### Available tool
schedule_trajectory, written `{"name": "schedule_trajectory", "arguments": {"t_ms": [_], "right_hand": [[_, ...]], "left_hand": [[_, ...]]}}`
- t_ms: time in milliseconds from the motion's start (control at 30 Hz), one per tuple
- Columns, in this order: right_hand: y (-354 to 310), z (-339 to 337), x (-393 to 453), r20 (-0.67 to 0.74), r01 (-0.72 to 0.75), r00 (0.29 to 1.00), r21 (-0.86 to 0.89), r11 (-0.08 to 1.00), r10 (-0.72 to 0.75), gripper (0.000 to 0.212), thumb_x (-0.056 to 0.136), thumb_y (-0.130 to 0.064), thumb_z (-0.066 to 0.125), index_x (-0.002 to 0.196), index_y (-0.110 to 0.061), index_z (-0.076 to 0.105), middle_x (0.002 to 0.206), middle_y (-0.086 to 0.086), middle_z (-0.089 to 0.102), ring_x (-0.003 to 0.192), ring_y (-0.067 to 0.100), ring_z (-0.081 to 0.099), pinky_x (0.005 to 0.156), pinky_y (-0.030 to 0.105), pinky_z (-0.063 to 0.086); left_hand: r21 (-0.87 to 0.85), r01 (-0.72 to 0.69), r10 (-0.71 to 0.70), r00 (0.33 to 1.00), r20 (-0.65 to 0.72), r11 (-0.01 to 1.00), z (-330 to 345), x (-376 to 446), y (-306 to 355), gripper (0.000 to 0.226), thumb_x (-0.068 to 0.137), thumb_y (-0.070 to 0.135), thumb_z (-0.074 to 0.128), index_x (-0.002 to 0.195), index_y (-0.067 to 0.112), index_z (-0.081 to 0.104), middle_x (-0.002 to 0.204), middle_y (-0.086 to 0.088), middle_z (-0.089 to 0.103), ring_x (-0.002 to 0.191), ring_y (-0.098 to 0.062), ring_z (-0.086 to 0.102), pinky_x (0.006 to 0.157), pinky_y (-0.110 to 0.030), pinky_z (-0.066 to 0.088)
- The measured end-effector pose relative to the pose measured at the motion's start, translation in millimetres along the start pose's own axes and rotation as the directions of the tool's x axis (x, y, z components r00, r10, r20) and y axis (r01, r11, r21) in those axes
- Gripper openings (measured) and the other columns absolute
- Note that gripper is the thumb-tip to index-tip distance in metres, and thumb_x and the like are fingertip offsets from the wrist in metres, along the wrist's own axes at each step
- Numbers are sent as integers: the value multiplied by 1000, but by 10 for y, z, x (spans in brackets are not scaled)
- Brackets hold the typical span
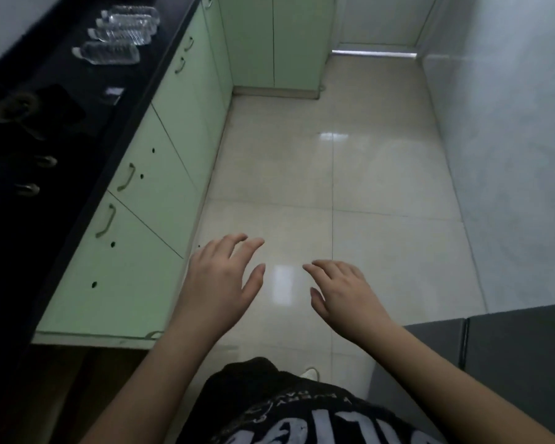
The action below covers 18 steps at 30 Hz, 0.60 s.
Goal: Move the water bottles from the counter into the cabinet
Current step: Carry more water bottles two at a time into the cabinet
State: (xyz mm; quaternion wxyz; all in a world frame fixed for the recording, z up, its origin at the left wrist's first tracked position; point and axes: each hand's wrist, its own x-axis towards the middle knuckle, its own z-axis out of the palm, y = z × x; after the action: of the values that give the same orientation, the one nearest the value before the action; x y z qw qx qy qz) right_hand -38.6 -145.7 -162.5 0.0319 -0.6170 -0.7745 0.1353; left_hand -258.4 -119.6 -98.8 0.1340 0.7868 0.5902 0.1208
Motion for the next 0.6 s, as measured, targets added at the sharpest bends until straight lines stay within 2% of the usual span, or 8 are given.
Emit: {"name": "schedule_trajectory", "arguments": {"t_ms": [100,167,267,433,600], "right_hand": [[126,-115,416,-61,-17,998,29,999,19,42,91,-26,57,130,-13,57,127,6,61,115,29,58,100,41,40],[226,-213,709,-73,-29,997,26,999,31,44,92,-29,54,133,-15,54,131,5,59,119,27,54,103,39,37],[455,-352,1151,-68,-43,997,-7,999,43,46,95,-34,49,137,-19,49,137,1,53,125,24,48,106,36,31],[921,-589,2015,-93,-102,991,-33,994,98,41,96,-33,49,135,-18,53,136,0,54,125,23,48,104,37,34],[992,-703,2890,-60,-103,993,-29,994,102,39,96,-36,50,130,-19,58,134,0,57,122,22,52,102,37,38]], "left_hand": [[18,-10,11,999,-52,1000,-29,549,42,42,92,38,48,126,18,64,123,-7,64,108,-29,60,91,-43,43],[33,-35,37,998,-42,999,-10,914,59,39,94,35,56,129,20,62,126,-5,62,113,-28,58,92,-43,41],[26,-54,55,998,-39,998,42,1458,3,40,94,36,56,132,22,59,130,-3,59,118,-25,54,94,-41,40],[2,-34,34,998,-59,999,114,2379,-288,42,94,38,55,134,23,56,131,-1,57,119,-24,52,93,-39,39],[-1,-10,10,998,-69,1000,-71,3275,-671,47,94,38,54,138,23,50,133,-2,57,120,-25,52,94,-39,39]]}}
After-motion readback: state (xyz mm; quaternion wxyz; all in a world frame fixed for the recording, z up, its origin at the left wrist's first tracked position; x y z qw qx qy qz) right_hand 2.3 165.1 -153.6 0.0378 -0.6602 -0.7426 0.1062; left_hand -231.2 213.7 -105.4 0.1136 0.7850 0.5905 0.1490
